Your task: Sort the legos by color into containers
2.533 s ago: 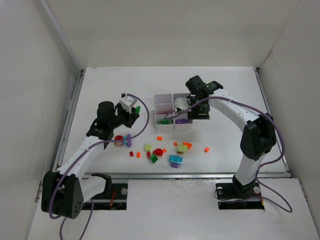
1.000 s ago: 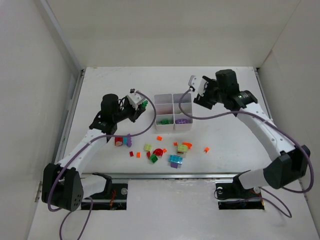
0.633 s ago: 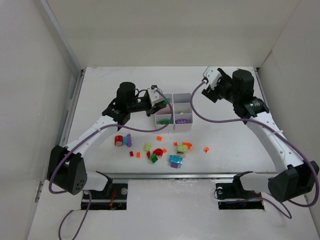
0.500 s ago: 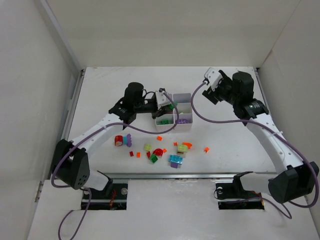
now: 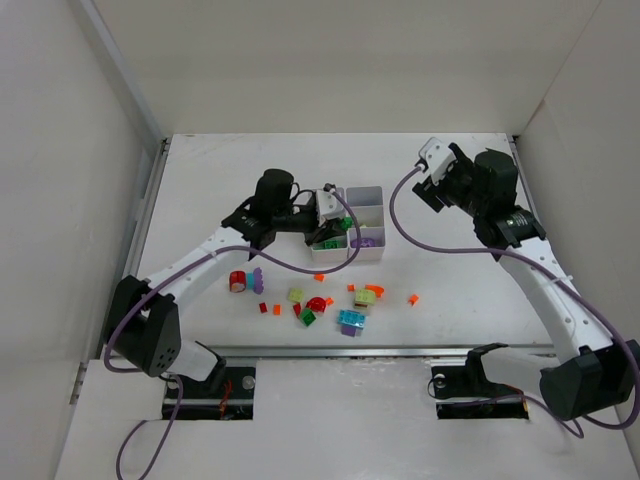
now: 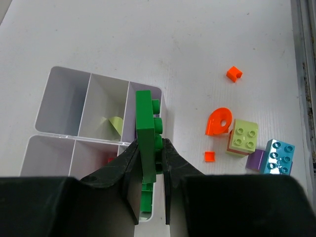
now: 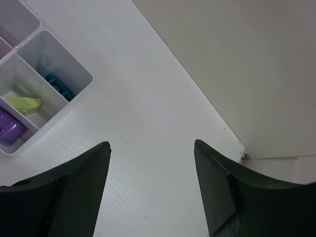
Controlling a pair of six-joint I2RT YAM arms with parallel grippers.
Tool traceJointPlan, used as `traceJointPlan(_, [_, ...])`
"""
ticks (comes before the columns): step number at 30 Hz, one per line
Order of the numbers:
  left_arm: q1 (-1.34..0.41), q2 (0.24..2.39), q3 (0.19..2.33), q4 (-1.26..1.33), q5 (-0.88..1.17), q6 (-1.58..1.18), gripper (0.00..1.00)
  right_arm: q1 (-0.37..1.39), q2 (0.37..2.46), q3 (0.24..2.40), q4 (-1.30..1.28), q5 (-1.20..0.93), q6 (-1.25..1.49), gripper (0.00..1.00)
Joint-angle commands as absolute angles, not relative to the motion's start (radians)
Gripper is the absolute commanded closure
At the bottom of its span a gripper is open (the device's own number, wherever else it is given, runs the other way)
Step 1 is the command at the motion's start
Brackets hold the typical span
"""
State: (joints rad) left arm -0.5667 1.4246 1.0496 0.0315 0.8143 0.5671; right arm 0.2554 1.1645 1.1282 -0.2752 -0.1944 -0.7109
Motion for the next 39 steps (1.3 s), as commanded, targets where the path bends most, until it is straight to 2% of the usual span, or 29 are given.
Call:
traceJointPlan(1, [-0.568, 1.378, 1.055, 0.032, 0.827, 0.569, 1.00, 0.252, 1.140, 1.129, -0.218, -0.187, -0.695, 0.26])
traceJointPlan(25, [-0.526, 1.307, 0.953, -0.040, 0.739, 0.541, 1.00, 0.252, 1.131, 1.120, -0.209, -0.169, -0.676, 0.25])
traceJointPlan(39, [-0.491, 1.256, 0.905, -0.061, 0.721, 0.518, 1.00, 0.252, 1.149, 1.129, -0.239, -0.241, -0.676, 0.25])
